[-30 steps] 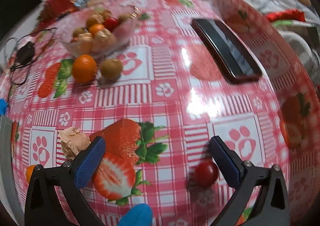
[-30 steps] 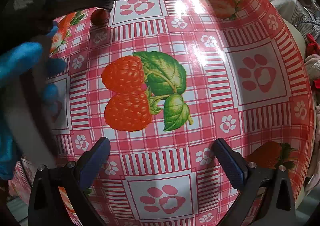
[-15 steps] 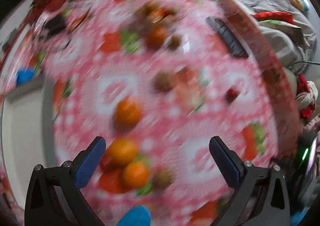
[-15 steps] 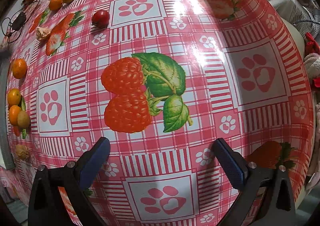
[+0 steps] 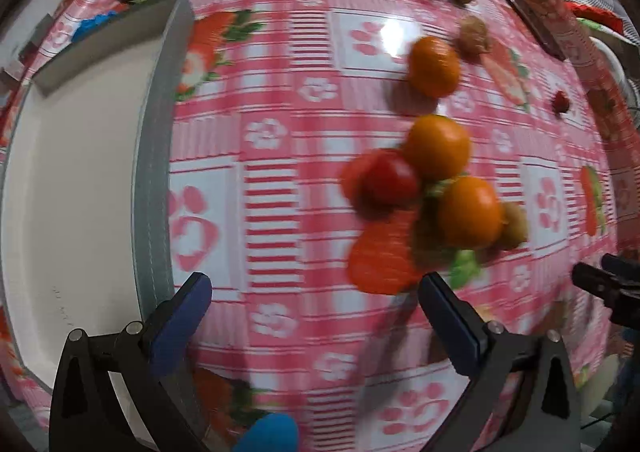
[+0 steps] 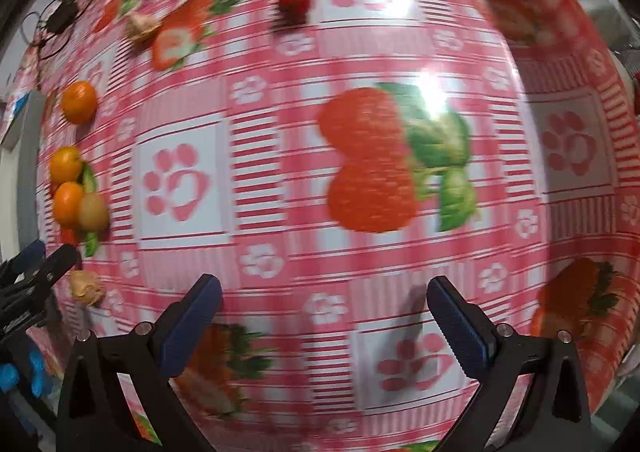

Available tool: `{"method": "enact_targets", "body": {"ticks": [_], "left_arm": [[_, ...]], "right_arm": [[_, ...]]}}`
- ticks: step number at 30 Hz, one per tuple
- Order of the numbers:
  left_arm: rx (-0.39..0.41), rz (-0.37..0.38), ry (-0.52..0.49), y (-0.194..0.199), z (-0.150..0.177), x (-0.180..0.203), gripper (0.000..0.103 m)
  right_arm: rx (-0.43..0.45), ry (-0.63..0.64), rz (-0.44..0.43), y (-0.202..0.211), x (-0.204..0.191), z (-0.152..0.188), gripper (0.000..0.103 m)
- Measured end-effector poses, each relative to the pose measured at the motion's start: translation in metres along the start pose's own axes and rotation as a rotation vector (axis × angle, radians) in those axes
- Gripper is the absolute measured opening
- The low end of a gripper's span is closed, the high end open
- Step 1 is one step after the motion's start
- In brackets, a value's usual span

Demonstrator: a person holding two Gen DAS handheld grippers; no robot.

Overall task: Organize fruits
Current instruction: 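Move both tools toward the loose fruit beside the white tray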

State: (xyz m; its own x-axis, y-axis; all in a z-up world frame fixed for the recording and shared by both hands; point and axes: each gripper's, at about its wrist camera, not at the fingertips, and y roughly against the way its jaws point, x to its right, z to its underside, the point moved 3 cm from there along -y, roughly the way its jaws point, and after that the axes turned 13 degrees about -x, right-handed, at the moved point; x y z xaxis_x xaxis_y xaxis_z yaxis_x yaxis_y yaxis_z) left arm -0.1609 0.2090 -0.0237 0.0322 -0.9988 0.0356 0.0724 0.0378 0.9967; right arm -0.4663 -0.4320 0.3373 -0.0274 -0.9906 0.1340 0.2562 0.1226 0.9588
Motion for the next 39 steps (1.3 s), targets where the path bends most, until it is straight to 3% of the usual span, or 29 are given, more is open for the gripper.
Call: {"method": "enact_targets", "body": {"ticks": [5,11,14,16,23,27,36,39], "left_arm": [[-0.013,0.062,0.073,0.009,-0.007,-0.020,0.103],[0.011,0.059,0.038,0.023,-0.026,-0.006,0.103],[0.015,0.023,0.039,0.034,-0.043,0.004,0.103],[0.010,-0.003,0.054,0.016,-0.060,0.022,0.103],[0.010,-0.024,0.065,0.006,-0.066,0.011,0.103],[0.017,-0.023,0.068,0.006,-0.064,0.011,0.103],[-0.057,-0.018,0.078,0.002,-0.074,0.017,0.103],[-0.059,-0.022,0.091,0.001,-0.075,0.014,0.103]], "right_arm": [[0.009,0.036,-0.025,0.004,-0.025,-0.009,0.103],[0.036,0.081,-0.084,0.008,-0.064,-0.031,0.103],[0.040,0.092,-0.099,0.005,-0.078,-0.043,0.103],[0.039,0.098,-0.110,0.005,-0.095,-0.050,0.103],[0.028,0.125,-0.147,-0.003,-0.154,-0.079,0.103],[0.019,0.164,-0.149,-0.013,-0.198,-0.100,0.103],[0.042,0.241,-0.120,-0.042,-0.264,-0.141,0.103],[0.054,0.276,-0.110,-0.056,-0.292,-0.159,0.098]]}}
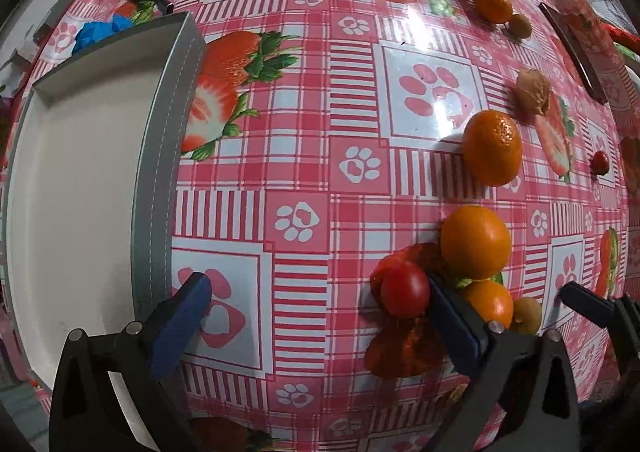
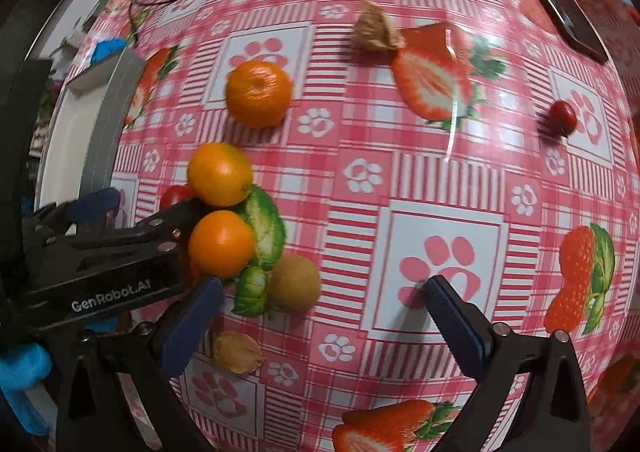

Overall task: Organize fruits
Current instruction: 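Move both tools toward the loose fruit beside the white tray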

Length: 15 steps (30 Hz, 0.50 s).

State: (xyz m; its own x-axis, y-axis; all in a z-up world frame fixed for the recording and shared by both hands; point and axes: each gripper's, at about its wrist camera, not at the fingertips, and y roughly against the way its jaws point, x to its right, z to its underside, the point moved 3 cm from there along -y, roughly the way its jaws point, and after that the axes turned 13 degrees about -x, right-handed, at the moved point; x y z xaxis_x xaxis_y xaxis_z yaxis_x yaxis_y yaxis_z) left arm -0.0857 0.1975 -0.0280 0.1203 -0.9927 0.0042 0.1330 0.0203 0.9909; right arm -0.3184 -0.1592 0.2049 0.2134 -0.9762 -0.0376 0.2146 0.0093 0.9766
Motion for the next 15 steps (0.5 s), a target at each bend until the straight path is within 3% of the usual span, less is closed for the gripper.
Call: {"method": "enact_targets", "body": {"ticks": [3,8,15], "left_arm": [[-0.009,-0.002,0.015,0.002,0.007,-0.004,0.102],[-0.013,-0.009,0.009,0.002,0.010,-0.006,0.102],[-0.009,-0.010,0.013,0.001,0.011,-0.012,0.103]], "right_arm": [[0.024,0.024,-0.022,-0.010,-0.022,-0.019,0.088],[0.029,0.016,-0.043,-0.029,-0.046,-0.063,0.088],[0.033,-0.040,0.014,-0.054,-0.053,-0.119,0.088]]}}
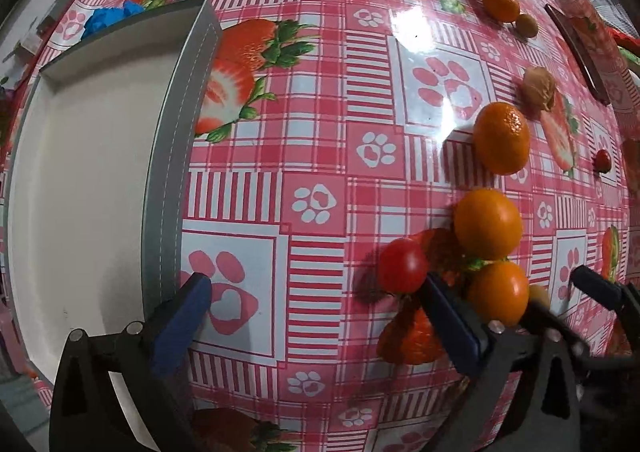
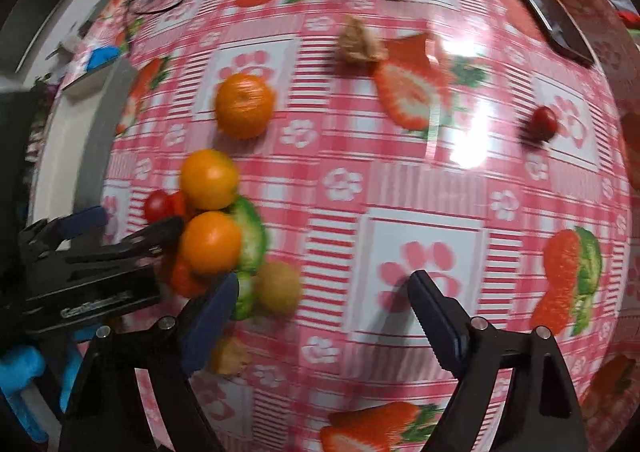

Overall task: Organize fruits
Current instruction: 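Move both tools toward the loose fruit beside the white tray, then close the right tool on the brown kiwi while the left tool grasps the red cherry tomato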

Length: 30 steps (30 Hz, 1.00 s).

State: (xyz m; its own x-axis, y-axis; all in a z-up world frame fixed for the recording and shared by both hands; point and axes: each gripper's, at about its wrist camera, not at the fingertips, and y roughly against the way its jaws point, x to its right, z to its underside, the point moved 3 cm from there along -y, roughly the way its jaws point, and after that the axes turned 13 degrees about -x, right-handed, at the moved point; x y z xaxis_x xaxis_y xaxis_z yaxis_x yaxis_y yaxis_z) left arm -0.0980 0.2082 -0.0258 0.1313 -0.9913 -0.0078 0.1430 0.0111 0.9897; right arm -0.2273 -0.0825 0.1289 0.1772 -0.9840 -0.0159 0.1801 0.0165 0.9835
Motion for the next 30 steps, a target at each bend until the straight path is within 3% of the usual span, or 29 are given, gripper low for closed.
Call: {"method": "enact_targets", "body": {"ticks": [11,16,20,26,27,28,30], "left_arm": [[-0.008,-0.027,-0.026,0.002,-0.001,0.014,0.103],[0.003,-0.015,-0.027,0.001,-0.001,0.020,0.103],[0.016,-0.013,-0.033,0.000,-0.001,0.025,0.103],[0.029,-0.011,-0.030,0.001,0.003,0.020,0.103],[0.031,-0.010,-0.030,0.001,0.003,0.019,0.103],[0.032,-0.010,-0.030,0.001,0.003,0.017,0.103],[0.033,-0.009,-0.029,0.001,0.003,0.016,0.103]], "right_arm": [[0.002,-0.027,0.021,-0.063,-0.031,-0.118,0.089],[-0.015,-0.003,0.053,-0.105,-0.053,-0.171,0.102],[-0.006,0.012,0.071,-0.121,-0.072,-0.178,0.102],[-0.006,0.015,0.072,-0.169,-0.095,-0.245,0.103],[-0.003,0.015,0.071,-0.156,-0.085,-0.229,0.103],[-0.002,0.014,0.074,-0.164,-0.085,-0.242,0.103],[0.002,0.015,0.086,-0.155,-0.071,-0.225,0.103]]}}
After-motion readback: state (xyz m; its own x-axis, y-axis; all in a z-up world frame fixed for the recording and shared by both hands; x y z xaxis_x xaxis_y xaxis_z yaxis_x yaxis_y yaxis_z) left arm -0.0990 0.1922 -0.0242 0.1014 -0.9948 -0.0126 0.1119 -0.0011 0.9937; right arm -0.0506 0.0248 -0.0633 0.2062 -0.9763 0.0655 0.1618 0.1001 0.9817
